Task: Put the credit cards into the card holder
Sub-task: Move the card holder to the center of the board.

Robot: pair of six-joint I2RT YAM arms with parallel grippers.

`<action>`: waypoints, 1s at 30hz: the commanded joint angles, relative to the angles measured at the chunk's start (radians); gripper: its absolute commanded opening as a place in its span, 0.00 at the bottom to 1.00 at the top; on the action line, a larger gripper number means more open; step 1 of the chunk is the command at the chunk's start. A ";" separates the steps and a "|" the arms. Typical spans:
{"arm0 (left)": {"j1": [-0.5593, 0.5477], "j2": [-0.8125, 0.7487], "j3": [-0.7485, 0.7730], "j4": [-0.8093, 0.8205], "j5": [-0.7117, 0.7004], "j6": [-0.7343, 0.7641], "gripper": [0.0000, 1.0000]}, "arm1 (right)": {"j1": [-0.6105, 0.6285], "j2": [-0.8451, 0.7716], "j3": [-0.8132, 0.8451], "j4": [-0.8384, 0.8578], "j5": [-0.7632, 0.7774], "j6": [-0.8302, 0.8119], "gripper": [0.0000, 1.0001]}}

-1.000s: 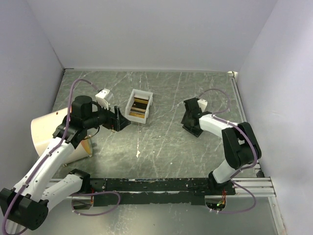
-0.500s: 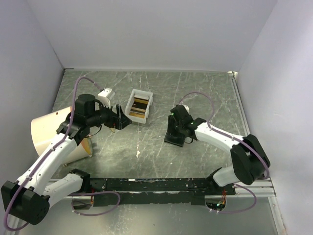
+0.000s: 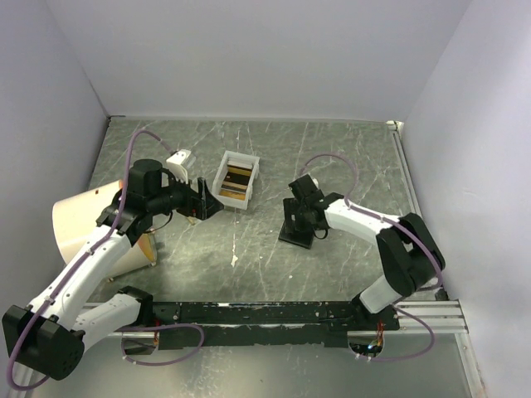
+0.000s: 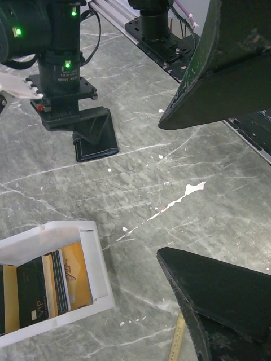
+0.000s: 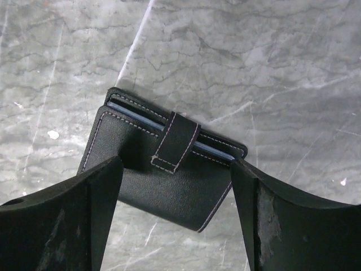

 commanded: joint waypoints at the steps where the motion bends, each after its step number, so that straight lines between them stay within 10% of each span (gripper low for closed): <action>1: -0.007 -0.005 -0.004 0.005 0.001 0.023 0.97 | -0.005 0.055 0.051 0.000 -0.039 -0.055 0.78; 16: -0.007 -0.004 -0.004 -0.002 -0.016 0.023 0.97 | 0.038 -0.087 -0.118 0.084 -0.498 0.084 0.67; 23: -0.007 -0.005 -0.003 -0.007 -0.023 0.027 0.97 | 0.053 -0.139 -0.054 -0.032 -0.326 0.042 0.49; 30: -0.007 -0.010 -0.006 -0.009 -0.032 0.022 0.97 | 0.059 -0.107 -0.007 -0.046 -0.149 -0.005 0.58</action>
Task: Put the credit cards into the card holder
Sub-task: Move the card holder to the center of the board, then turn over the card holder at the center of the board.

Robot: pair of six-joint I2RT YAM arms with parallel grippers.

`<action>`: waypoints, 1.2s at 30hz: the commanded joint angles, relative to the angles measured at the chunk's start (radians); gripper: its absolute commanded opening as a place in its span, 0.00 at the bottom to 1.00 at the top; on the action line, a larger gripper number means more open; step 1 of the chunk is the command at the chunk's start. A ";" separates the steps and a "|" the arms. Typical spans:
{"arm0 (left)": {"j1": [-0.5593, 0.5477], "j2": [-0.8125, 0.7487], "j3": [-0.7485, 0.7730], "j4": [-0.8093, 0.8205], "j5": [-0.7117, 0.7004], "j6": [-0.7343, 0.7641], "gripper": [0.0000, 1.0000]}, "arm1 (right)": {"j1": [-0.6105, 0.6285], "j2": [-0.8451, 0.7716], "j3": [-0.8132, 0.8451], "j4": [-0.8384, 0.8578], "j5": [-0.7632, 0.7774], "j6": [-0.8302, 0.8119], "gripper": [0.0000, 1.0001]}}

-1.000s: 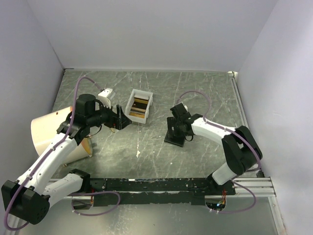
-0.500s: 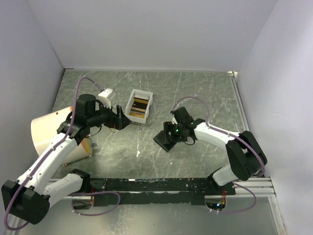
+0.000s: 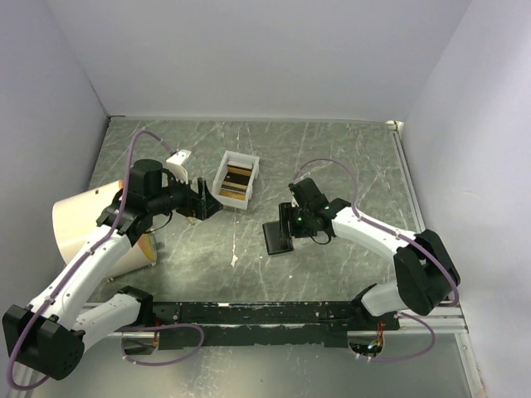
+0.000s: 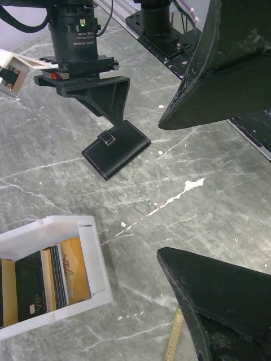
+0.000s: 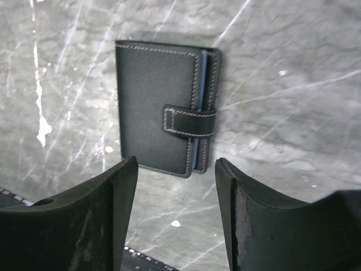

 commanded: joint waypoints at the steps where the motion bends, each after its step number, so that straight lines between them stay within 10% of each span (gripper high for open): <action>1: -0.007 -0.013 -0.004 -0.003 -0.019 0.014 0.97 | 0.009 0.020 0.035 -0.031 0.136 -0.029 0.60; 21: -0.007 -0.008 -0.002 -0.003 -0.015 0.013 0.93 | 0.015 0.157 -0.070 0.208 0.000 0.121 0.58; 29: -0.007 0.005 0.000 -0.004 -0.017 0.010 0.92 | 0.013 0.081 -0.086 0.240 -0.007 0.065 0.16; 36: -0.007 0.005 0.000 -0.009 -0.025 0.011 0.92 | 0.014 -0.048 0.014 0.010 0.165 0.044 0.07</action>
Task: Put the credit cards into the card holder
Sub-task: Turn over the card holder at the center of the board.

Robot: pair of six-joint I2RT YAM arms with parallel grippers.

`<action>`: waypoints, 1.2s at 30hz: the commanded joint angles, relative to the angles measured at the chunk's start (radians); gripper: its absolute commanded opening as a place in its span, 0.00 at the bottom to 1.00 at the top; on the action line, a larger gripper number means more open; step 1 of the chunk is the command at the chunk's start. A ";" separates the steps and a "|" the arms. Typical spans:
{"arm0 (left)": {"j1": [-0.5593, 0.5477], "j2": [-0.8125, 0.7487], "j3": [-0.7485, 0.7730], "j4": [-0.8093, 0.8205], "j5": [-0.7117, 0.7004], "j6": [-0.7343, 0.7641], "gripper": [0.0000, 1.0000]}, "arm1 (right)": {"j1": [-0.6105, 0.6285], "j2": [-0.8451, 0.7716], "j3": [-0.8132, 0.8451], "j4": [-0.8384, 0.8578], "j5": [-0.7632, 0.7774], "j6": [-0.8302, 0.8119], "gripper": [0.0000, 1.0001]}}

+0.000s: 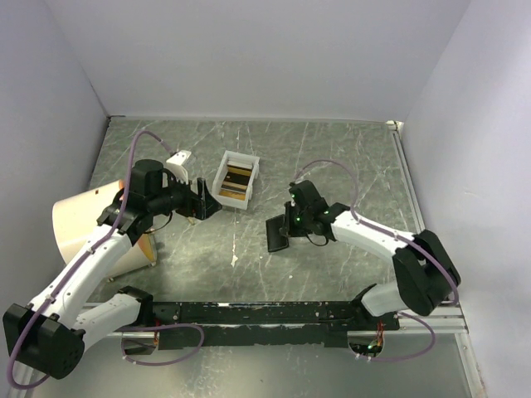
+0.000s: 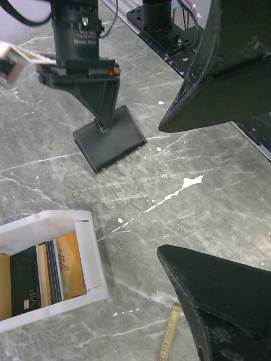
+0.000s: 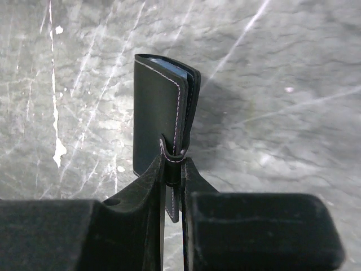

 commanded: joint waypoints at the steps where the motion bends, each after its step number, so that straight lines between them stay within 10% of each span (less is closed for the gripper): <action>1: -0.006 -0.002 0.001 0.001 -0.004 0.011 0.93 | 0.003 -0.076 0.105 -0.222 0.186 -0.029 0.07; 9: -0.006 -0.026 0.008 -0.015 -0.046 0.020 0.93 | 0.004 -0.023 0.335 -0.630 0.567 0.003 0.10; 22: -0.005 -0.133 0.018 -0.044 -0.252 0.002 0.94 | 0.103 0.238 0.453 -0.892 0.766 0.089 0.13; 36: -0.005 -0.172 0.008 -0.036 -0.324 -0.024 0.93 | 0.395 0.360 0.533 -0.646 0.451 0.060 0.35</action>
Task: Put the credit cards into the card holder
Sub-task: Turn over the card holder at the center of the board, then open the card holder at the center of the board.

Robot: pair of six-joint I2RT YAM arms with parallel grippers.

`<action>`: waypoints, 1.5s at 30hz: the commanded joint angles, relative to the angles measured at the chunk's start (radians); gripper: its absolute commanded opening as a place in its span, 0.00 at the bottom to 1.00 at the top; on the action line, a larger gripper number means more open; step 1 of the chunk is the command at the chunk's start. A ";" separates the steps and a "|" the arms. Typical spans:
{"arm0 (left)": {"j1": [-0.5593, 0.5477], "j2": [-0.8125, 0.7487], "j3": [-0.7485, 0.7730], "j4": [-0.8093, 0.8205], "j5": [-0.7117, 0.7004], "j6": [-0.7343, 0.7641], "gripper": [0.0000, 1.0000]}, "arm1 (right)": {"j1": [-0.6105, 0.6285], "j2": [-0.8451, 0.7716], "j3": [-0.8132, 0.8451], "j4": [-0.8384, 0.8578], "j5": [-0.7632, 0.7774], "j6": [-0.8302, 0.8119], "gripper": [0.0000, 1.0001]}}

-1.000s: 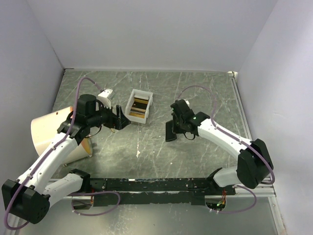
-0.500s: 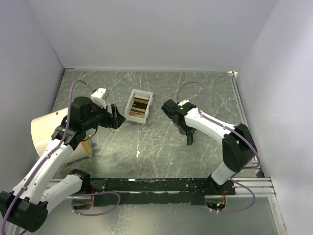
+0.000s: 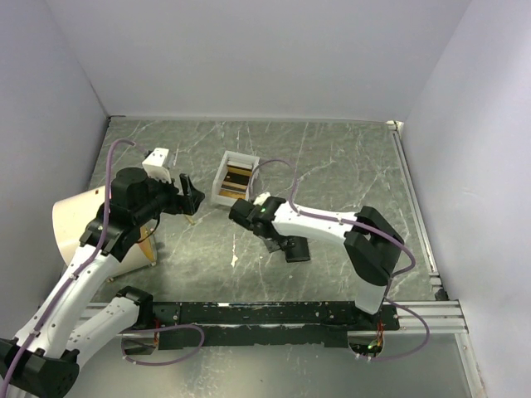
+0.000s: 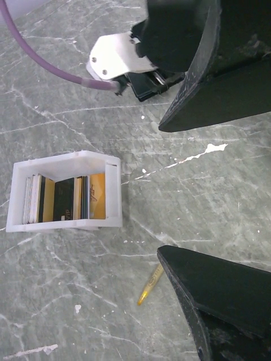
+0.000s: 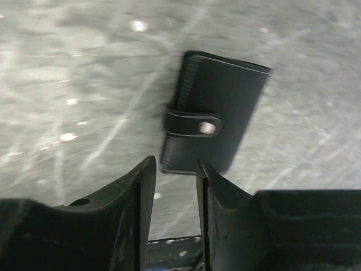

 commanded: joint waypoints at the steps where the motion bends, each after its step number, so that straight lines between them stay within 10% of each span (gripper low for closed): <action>1: -0.004 -0.003 0.007 0.001 -0.030 -0.017 0.93 | 0.045 0.002 0.038 0.116 -0.119 -0.003 0.37; 10: -0.004 0.043 0.003 0.021 0.042 -0.024 0.92 | -0.005 -0.158 -0.075 0.249 -0.100 -0.048 0.41; 25: -0.037 0.233 0.064 -0.016 0.300 -0.042 0.82 | -0.423 -0.431 -0.403 0.517 -0.471 -0.114 0.40; 45: -0.373 0.455 0.052 0.126 0.144 -0.257 0.67 | -0.569 -0.430 -0.647 0.717 -0.715 -0.115 0.49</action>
